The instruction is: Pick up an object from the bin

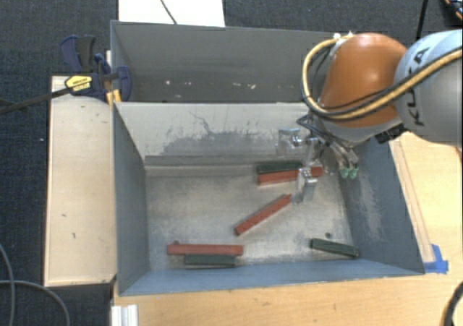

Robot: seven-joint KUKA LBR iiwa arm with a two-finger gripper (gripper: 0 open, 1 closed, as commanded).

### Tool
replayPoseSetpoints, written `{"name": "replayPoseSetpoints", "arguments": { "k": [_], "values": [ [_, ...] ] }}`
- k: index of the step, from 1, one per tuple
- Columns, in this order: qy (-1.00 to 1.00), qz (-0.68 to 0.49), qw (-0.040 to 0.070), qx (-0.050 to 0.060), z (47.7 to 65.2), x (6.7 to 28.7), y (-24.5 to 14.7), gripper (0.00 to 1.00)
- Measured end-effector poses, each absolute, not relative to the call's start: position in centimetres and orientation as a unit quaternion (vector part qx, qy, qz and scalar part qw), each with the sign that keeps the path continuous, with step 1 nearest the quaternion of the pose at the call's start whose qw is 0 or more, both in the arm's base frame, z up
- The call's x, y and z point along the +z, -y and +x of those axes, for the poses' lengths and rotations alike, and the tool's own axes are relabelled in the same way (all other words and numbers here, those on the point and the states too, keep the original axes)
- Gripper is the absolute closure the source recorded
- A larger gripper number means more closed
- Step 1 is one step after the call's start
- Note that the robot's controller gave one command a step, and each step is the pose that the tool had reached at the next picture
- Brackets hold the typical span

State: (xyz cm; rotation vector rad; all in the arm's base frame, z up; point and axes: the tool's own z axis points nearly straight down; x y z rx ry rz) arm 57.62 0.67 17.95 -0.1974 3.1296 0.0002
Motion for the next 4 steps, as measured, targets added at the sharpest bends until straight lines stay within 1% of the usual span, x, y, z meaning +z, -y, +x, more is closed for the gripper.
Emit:
{"name": "replayPoseSetpoints", "arguments": {
  "k": [1,2,3,4],
  "values": [
    [-0.974,-0.225,0.0,0.0,57.0,16.0,-1.3,0.0],
    [-0.976,-0.216,0.002,0.0,55.5,12.6,-1.8,0.0],
    [-0.932,-0.362,0.001,0.0,55.4,8.2,-1.1,0.0],
    [-0.96,-0.28,0.002,0.0,55.8,7.1,-3.5,1.0]
  ]
}}
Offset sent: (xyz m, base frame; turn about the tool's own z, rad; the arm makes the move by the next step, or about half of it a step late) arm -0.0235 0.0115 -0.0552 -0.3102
